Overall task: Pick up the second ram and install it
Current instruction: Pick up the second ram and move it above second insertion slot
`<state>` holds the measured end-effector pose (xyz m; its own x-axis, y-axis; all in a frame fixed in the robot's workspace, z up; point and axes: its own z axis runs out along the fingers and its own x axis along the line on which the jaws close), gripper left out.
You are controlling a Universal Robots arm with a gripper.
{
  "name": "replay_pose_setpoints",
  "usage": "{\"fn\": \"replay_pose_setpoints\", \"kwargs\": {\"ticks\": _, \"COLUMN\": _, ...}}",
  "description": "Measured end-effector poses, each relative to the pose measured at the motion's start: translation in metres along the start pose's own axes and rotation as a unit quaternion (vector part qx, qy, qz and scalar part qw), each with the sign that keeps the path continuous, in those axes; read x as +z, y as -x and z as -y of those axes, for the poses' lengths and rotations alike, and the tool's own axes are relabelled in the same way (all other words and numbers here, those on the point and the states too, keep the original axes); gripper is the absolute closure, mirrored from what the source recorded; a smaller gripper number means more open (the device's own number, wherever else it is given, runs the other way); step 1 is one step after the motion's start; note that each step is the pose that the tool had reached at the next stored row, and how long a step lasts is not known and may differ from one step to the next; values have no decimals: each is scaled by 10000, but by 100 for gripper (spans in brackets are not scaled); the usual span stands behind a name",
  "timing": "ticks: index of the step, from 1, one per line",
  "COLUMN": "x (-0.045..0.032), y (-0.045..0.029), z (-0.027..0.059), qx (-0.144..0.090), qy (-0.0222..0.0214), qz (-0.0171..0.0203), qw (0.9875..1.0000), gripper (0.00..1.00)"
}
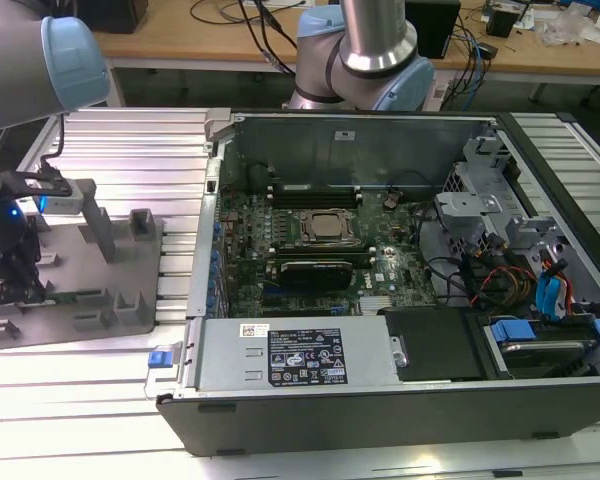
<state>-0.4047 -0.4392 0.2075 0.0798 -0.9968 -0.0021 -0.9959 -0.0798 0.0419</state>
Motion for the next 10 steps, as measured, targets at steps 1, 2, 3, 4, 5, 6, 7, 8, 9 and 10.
{"fn": "replay_pose_setpoints", "kwargs": {"ticks": 1, "x": 2, "y": 0, "z": 0, "qx": 198, "qy": 1, "qz": 8, "qw": 9998, "gripper": 91}}
{"fn": "replay_pose_setpoints", "kwargs": {"ticks": 2, "x": 6, "y": 0, "z": 0, "qx": 414, "qy": 0, "qz": 17, "qw": 9991, "gripper": 91}}
{"fn": "replay_pose_setpoints", "kwargs": {"ticks": 3, "x": 7, "y": 0, "z": 0, "qx": 577, "qy": -1, "qz": 24, "qw": 9983, "gripper": 91}}
{"fn": "replay_pose_setpoints", "kwargs": {"ticks": 4, "x": 8, "y": 0, "z": 0, "qx": 584, "qy": -1, "qz": 25, "qw": 9983, "gripper": 91}}
{"fn": "replay_pose_setpoints", "kwargs": {"ticks": 5, "x": 8, "y": 0, "z": 0, "qx": 586, "qy": -1, "qz": 25, "qw": 9983, "gripper": 91}}
{"fn": "replay_pose_setpoints", "kwargs": {"ticks": 6, "x": 8, "y": -1, "z": 1, "qx": 483, "qy": -5, "qz": 22, "qw": 9988, "gripper": 91}}
{"fn": "replay_pose_setpoints", "kwargs": {"ticks": 7, "x": 9, "y": -1, "z": 1, "qx": 397, "qy": -9, "qz": 18, "qw": 9992, "gripper": 91}}
{"fn": "replay_pose_setpoints", "kwargs": {"ticks": 8, "x": 8, "y": 0, "z": 1, "qx": 393, "qy": -9, "qz": 18, "qw": 9992, "gripper": 91}}
{"fn": "replay_pose_setpoints", "kwargs": {"ticks": 9, "x": 8, "y": 0, "z": 0, "qx": 392, "qy": -9, "qz": 17, "qw": 9992, "gripper": 91}}
{"fn": "replay_pose_setpoints", "kwargs": {"ticks": 10, "x": 8, "y": 0, "z": 0, "qx": 390, "qy": -9, "qz": 17, "qw": 9992, "gripper": 91}}
